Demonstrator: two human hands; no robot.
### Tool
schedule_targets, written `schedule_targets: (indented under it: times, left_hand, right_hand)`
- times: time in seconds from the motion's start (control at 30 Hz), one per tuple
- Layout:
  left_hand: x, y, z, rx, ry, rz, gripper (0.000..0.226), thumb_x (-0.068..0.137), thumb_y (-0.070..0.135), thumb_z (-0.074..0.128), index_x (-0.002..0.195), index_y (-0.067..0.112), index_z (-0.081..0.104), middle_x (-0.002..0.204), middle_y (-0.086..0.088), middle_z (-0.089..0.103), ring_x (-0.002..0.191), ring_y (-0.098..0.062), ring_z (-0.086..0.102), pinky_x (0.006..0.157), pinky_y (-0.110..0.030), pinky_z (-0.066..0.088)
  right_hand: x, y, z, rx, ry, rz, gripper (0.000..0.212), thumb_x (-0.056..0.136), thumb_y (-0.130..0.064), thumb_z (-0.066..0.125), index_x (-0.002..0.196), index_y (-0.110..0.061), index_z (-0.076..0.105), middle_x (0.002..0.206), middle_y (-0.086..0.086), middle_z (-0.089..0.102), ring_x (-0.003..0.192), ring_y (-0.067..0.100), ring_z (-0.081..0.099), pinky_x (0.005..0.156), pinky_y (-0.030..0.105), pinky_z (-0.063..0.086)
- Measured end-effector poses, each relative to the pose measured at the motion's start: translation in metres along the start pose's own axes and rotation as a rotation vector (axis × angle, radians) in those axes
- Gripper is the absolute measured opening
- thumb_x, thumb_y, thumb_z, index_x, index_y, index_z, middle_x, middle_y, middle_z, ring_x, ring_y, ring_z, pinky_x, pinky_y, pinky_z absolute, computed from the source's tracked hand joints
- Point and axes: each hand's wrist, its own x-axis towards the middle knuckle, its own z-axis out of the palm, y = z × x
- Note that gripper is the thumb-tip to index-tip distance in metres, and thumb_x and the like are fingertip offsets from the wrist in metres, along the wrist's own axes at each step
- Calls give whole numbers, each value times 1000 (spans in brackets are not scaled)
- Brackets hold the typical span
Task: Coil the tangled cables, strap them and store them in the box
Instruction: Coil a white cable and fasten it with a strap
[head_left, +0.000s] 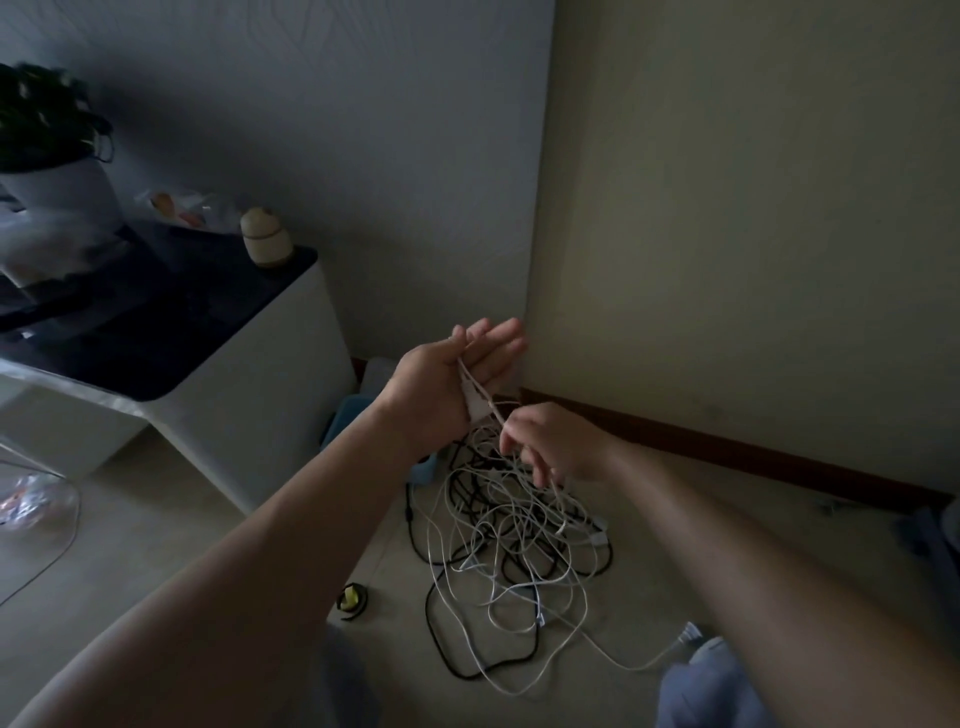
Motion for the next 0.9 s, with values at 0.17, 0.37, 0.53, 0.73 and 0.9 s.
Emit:
schedule_targets:
  times: [0.17, 0.37, 0.53, 0.73, 0.9]
  left_hand:
    - [6, 6, -8, 307, 122, 173, 24, 109, 15, 33, 113, 5, 55, 117, -17, 72, 109, -29, 70, 102, -41, 51]
    - [12, -2, -19, 966, 161, 218, 30, 109, 6, 30, 96, 4, 56, 91, -12, 67, 82, -22, 66, 77, -32, 57]
    - [4, -5, -14, 1083, -25, -36, 50, 110, 23, 30, 73, 9, 61, 45, 1, 49, 40, -15, 42, 42, -19, 41]
    - [-2, -14, 7, 603, -209, -396, 64, 104, 57, 19, 88, 8, 57, 46, 8, 26, 33, -5, 20, 53, -25, 41]
    - [-9, -2, 14, 284, -321, -391, 41, 102, 37, 34, 71, 17, 54, 47, 10, 18, 36, -7, 10, 49, -21, 43]
  right_hand:
    - [-12, -23, 15, -451, 47, -156, 35, 104, -43, 34, 99, -28, 65, 80, -10, 65, 69, -2, 61, 63, 30, 47]
    - [-21, -36, -6, -163, 313, -327, 23, 89, -35, 68, 72, -19, 67, 56, -10, 62, 49, 4, 54, 47, 23, 40]
    - [-30, -32, -27, 270, 262, -438, 13, 93, -18, 70, 84, -18, 78, 73, -5, 72, 73, 7, 66, 71, 23, 53]
    - [-21, -21, -34, 274, 584, -386, 15, 86, -21, 78, 74, -26, 70, 62, -17, 67, 58, -5, 58, 56, 12, 45]
    - [-16, -11, -31, 344, 485, -289, 25, 99, -29, 62, 75, -23, 66, 52, -8, 53, 44, 8, 49, 47, 25, 43]
